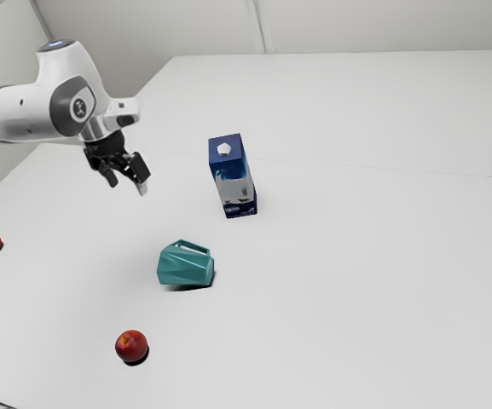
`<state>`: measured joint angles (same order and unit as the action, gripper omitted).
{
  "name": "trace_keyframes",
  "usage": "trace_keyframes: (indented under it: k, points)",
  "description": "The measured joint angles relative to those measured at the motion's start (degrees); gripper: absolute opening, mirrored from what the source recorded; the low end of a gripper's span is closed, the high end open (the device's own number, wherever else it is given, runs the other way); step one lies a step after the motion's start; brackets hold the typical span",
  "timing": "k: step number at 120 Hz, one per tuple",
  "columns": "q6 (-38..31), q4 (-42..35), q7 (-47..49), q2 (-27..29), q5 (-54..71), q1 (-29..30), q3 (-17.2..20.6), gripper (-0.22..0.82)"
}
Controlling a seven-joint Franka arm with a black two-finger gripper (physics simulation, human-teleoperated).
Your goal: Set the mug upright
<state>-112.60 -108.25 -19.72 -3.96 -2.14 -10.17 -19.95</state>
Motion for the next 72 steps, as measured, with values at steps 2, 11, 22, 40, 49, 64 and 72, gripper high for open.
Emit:
trace_keyframes:
  k: [2,11,22,40,49,64,72]
  points:
    - [-0.04,-0.41,0.03,0.20,-0.04,0.00,-0.09,0.60]
    - [-0.20,-2.62,0.20,1.93,-0.18,0.23,-0.28,0.60]
    - [-0.12,-5.67,0.99,4.13,-1.55,0.21,-0.97,0.60]
    - [-0.01,-9.61,0.28,5.83,-8.90,-0.27,-3.43,0.60]
    - [0.07,-10.38,-1.00,5.33,-12.37,1.04,-3.52,0.60]
    - [-0.09,-11.42,-3.74,1.73,-17.33,3.23,-3.52,0.60]
    - [-0.25,-11.84,-5.30,0.13,-19.36,2.89,-3.56,0.60]
